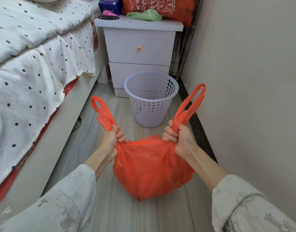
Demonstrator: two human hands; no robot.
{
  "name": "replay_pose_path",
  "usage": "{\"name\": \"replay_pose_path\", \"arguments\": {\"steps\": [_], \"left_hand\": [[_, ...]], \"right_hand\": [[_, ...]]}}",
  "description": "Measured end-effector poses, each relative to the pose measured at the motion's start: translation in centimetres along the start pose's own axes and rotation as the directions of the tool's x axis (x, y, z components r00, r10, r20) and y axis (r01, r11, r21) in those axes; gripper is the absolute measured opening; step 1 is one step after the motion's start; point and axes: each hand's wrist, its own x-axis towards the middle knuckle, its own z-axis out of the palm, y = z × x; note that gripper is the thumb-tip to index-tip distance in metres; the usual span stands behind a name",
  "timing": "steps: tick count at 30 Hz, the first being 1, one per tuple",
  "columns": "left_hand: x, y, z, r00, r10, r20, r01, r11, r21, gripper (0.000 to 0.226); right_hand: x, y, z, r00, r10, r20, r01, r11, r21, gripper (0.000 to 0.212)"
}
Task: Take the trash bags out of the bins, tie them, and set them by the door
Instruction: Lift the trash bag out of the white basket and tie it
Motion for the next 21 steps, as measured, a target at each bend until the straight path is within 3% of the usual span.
{"name": "replay_pose_path", "arguments": {"steps": [6, 9, 12, 16, 18, 21], "left_hand": [[-0.1, 0.1, 0.1, 0.999, -0.012, 0.046, 0.015, 0.997, -0.069, 0.028], [-0.2, 0.2, -0.2, 0.994, -0.038, 0.098, 0.038, 0.999, 0.004, 0.029], [-0.3, 0.2, -0.5, 0.983, -0.105, 0.153, 0.078, 0.982, 0.172, 0.031], [-0.4, 0.4, -1.3, 0.960, -0.244, 0.138, 0.195, 0.935, 0.298, 0.041], [-0.5, 0.5, -1.6, 0.941, -0.318, 0.116, 0.275, 0.918, 0.287, 0.045], [-0.6, 0.8, -2.0, 0.941, -0.313, 0.129, 0.287, 0.939, 0.188, 0.034]], "right_hand": [[-0.4, -0.7, 0.2, 0.989, 0.121, -0.083, -0.130, 0.984, -0.122, 0.014], [-0.6, -0.1, 0.3, 0.983, 0.159, -0.089, -0.181, 0.907, -0.380, 0.007], [-0.2, 1.8, 0.7, 0.991, 0.081, -0.106, -0.129, 0.795, -0.593, 0.025], [0.1, 2.9, 1.0, 0.989, 0.080, -0.126, -0.121, 0.922, -0.369, 0.034], [0.3, 3.1, 0.5, 0.984, 0.080, -0.159, -0.124, 0.949, -0.288, 0.035], [0.5, 3.5, -0.5, 0.969, 0.094, -0.229, -0.159, 0.946, -0.281, 0.035]]}}
